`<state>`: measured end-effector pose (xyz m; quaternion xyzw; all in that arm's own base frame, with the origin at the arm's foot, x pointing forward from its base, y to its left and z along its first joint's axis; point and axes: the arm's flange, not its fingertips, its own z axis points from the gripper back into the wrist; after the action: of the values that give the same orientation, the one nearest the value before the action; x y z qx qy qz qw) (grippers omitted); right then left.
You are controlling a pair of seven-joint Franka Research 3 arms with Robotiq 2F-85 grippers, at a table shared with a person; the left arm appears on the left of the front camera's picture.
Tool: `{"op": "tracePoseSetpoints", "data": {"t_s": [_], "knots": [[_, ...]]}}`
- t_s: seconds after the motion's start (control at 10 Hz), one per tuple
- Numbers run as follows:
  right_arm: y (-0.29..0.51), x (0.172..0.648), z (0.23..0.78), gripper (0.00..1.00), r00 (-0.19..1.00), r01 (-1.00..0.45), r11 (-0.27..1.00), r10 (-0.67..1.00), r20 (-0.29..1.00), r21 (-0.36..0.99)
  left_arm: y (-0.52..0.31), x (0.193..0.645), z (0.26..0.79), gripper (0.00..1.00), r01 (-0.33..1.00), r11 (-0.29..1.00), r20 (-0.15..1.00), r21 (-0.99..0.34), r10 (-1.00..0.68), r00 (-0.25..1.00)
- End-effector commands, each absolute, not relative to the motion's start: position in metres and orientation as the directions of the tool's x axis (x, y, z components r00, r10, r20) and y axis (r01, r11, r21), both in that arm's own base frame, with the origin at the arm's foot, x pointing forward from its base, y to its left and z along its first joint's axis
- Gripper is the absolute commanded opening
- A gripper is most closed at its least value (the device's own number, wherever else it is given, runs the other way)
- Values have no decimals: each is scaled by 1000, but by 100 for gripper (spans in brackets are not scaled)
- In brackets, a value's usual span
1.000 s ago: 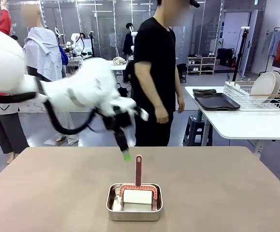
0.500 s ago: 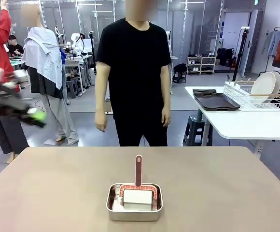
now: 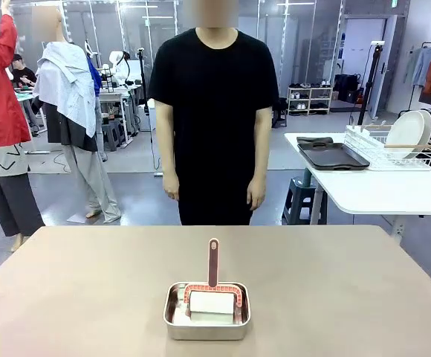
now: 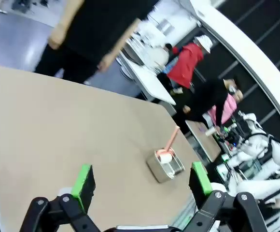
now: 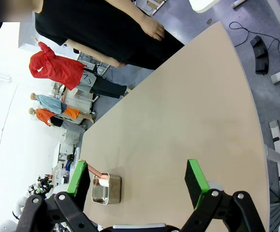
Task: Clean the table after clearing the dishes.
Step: Place the Lint Roller back on top of the Airtight Container.
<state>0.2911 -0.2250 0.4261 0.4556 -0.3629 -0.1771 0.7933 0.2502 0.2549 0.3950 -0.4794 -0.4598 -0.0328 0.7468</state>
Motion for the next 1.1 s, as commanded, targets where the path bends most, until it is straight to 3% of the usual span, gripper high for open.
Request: {"op": "tracePoseSetpoints", "data": {"t_s": [0.0, 0.1, 0.2, 1.0], "knots": [[-223, 290, 426, 100, 669, -59, 518, -614, 418, 854, 252, 260, 386, 100, 496, 526, 715, -691, 394, 578], [-223, 290, 426, 100, 669, -59, 518, -614, 418, 854, 252, 267, 389, 100, 536, 508, 733, -675, 372, 570], [-223, 290, 426, 100, 669, -59, 518, -614, 418, 854, 259, 244, 385, 100, 474, 545, 712, -692, 408, 571], [-223, 290, 426, 100, 669, -59, 518, -614, 418, 854, 259, 244, 385, 100, 474, 545, 712, -692, 408, 571]]}}
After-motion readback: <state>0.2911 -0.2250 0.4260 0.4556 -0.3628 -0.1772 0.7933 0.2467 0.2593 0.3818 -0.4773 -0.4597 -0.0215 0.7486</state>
